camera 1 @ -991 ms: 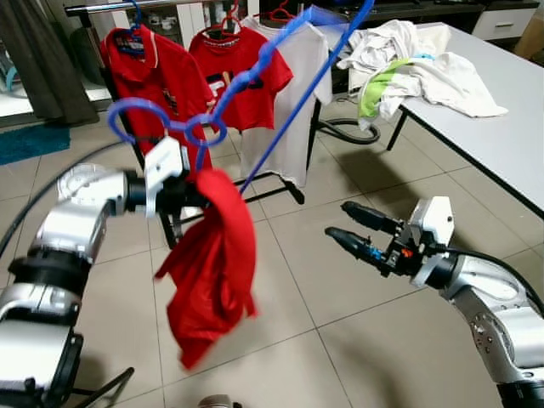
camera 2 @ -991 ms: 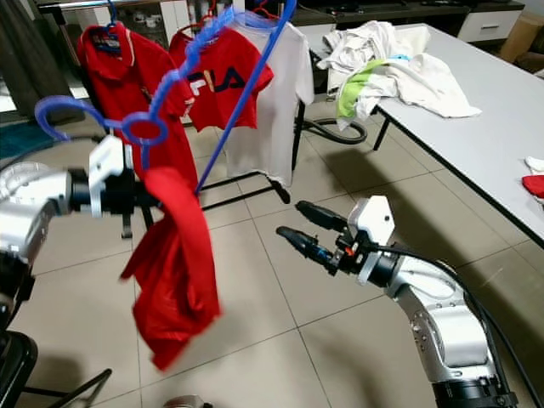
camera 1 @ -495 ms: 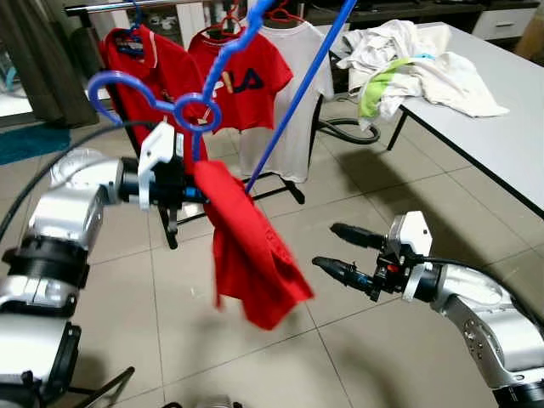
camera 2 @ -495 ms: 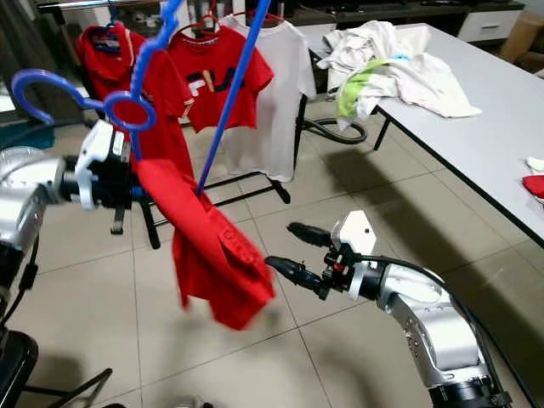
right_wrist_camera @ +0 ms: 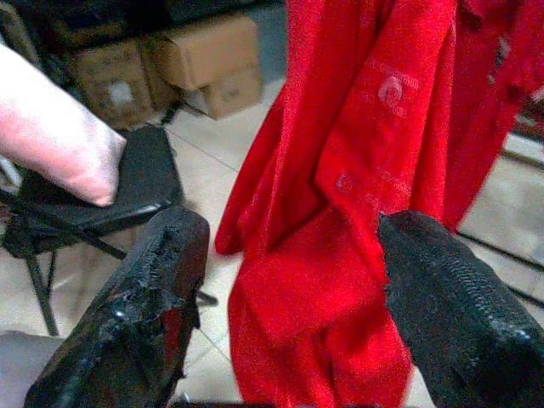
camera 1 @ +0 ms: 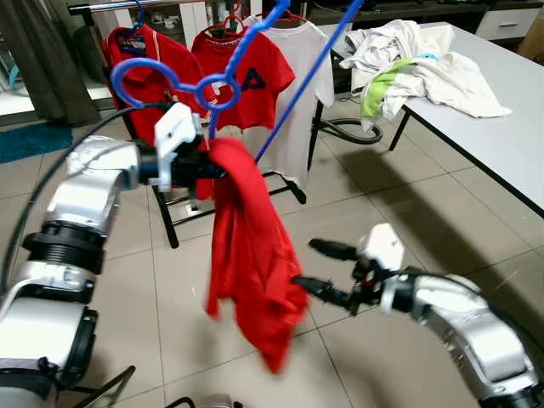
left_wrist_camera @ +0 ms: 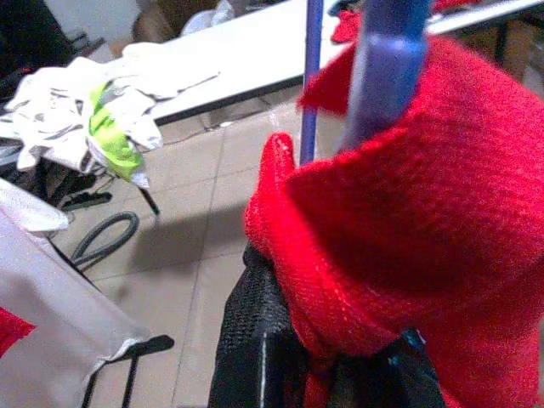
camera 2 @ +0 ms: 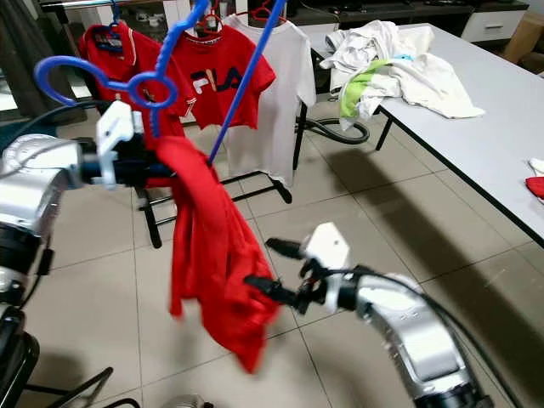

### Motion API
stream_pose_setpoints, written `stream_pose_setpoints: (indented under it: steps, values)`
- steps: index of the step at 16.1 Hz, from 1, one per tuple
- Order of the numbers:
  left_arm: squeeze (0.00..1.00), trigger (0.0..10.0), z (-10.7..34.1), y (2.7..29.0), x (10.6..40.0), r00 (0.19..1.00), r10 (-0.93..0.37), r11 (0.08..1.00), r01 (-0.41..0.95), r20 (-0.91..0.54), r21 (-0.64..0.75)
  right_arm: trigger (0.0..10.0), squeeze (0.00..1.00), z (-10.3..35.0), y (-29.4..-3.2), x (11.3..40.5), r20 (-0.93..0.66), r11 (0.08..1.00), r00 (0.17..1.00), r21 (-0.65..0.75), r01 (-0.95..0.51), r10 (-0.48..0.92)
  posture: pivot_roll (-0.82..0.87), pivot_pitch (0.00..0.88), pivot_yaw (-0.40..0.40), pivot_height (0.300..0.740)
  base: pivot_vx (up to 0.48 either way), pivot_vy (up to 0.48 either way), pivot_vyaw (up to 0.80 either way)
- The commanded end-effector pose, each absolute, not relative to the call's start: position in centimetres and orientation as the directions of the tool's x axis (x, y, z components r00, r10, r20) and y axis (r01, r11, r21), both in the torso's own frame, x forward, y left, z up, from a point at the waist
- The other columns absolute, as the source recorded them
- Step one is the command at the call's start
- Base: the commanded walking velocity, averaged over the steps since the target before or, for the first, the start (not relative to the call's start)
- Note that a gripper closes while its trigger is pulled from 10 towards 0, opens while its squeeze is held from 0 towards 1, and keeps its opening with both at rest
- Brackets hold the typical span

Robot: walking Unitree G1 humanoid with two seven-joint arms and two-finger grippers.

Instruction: Hang hanger

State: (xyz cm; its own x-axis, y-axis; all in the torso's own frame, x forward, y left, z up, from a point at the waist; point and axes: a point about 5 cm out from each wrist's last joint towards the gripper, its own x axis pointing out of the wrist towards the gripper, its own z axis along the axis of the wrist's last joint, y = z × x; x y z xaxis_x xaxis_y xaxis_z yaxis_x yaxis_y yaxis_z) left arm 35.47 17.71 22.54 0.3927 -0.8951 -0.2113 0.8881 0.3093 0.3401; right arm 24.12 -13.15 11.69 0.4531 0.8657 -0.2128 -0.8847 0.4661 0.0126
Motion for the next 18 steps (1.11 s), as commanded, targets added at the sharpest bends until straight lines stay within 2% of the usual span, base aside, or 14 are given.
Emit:
stream_pose_setpoints:
  steps: [1,4,6,7,10,11,18]
  values:
    - [0.00,0.0,24.4,17.6,35.6,0.417,-0.895,0.331,0.861,-0.161,0.387,10.0,0.00,11.2,-13.3,24.2,-0.253,0.493,0.477,-0.002,-0.870,0.842,0.03,0.000,0.034,0.740,0.000,0.000,0.00]
    - [0.00,0.0,24.3,17.5,35.6,0.441,-0.887,0.364,0.851,-0.138,0.379,10.0,0.00,10.2,-12.6,24.6,-0.299,0.556,0.543,-0.050,-0.830,0.785,0.03,0.000,0.032,0.740,0.000,0.000,0.00]
    - [0.00,0.0,24.3,17.2,35.6,0.465,-0.879,0.400,0.839,-0.104,0.368,10.0,0.00,9.1,-12.1,25.6,-0.336,0.680,0.662,-0.080,-0.728,0.669,0.03,0.000,0.030,0.740,0.000,0.000,0.00]
    - [0.00,0.0,24.3,17.2,35.6,0.465,-0.879,0.400,0.839,-0.104,0.368,10.0,0.00,9.1,-12.1,25.6,-0.336,0.680,0.662,-0.080,-0.728,0.669,0.03,0.000,0.030,0.740,0.000,0.000,0.00]
    - [0.00,0.0,24.5,16.6,35.1,0.439,-0.896,0.395,0.857,-0.068,0.330,10.0,0.00,7.8,-10.9,26.8,-0.338,0.748,0.740,-0.135,-0.650,0.581,0.04,0.000,0.031,0.740,0.000,0.000,0.00]
    - [0.00,0.0,24.6,16.4,35.0,0.432,-0.900,0.393,0.863,-0.059,0.317,10.0,0.00,7.4,-11.2,27.9,-0.326,0.786,0.790,-0.179,-0.592,0.520,0.04,0.000,0.033,0.740,0.000,0.000,0.00]
    - [0.00,0.0,25.0,16.3,34.7,0.425,-0.904,0.394,0.869,-0.044,0.297,10.0,0.00,7.6,-13.5,29.7,-0.269,0.844,0.863,-0.224,-0.488,0.428,0.04,0.000,0.030,0.740,0.000,0.000,0.00]
